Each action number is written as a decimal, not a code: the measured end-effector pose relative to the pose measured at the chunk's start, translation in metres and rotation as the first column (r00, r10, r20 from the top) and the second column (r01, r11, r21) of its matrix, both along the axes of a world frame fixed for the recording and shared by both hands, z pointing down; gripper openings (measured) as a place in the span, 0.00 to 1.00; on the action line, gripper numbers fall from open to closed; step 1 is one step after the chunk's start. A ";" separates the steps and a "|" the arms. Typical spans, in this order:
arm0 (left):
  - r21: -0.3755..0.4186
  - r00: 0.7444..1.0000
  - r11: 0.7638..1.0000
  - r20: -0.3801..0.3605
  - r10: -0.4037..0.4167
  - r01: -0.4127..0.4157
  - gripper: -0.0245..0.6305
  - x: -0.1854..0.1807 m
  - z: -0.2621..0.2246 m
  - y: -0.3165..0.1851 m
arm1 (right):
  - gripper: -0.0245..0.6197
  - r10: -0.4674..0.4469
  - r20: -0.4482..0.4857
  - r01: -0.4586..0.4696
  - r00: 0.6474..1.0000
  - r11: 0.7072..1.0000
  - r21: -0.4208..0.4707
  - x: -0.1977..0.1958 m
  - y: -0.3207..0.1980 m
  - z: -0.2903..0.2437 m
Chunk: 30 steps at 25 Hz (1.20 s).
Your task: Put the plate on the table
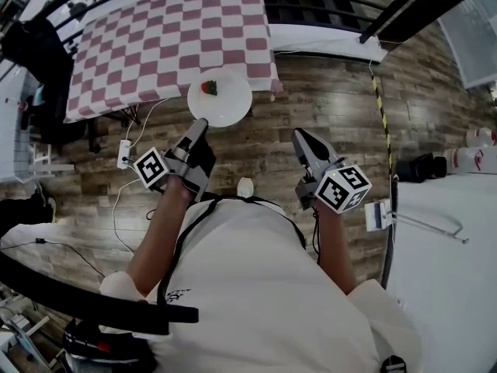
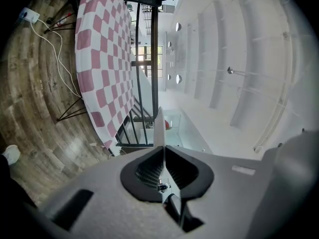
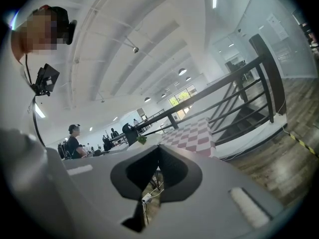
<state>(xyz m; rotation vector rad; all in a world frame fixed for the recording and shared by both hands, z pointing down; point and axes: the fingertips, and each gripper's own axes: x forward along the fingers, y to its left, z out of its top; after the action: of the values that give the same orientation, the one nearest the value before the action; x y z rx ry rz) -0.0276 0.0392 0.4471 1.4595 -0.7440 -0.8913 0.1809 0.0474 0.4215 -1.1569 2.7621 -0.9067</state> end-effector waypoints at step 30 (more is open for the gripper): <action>0.009 0.999 0.999 -0.008 0.041 -0.041 0.07 0.011 0.001 -0.089 | 0.05 0.067 0.001 -0.067 0.998 0.998 -0.007 0.021 -0.068 0.008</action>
<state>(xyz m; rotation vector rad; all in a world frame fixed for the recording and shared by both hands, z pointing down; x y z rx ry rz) -0.0161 -0.0498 0.4476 1.4728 -0.7029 -0.8697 0.2019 -0.0208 0.4291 -1.2415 2.7033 -0.9101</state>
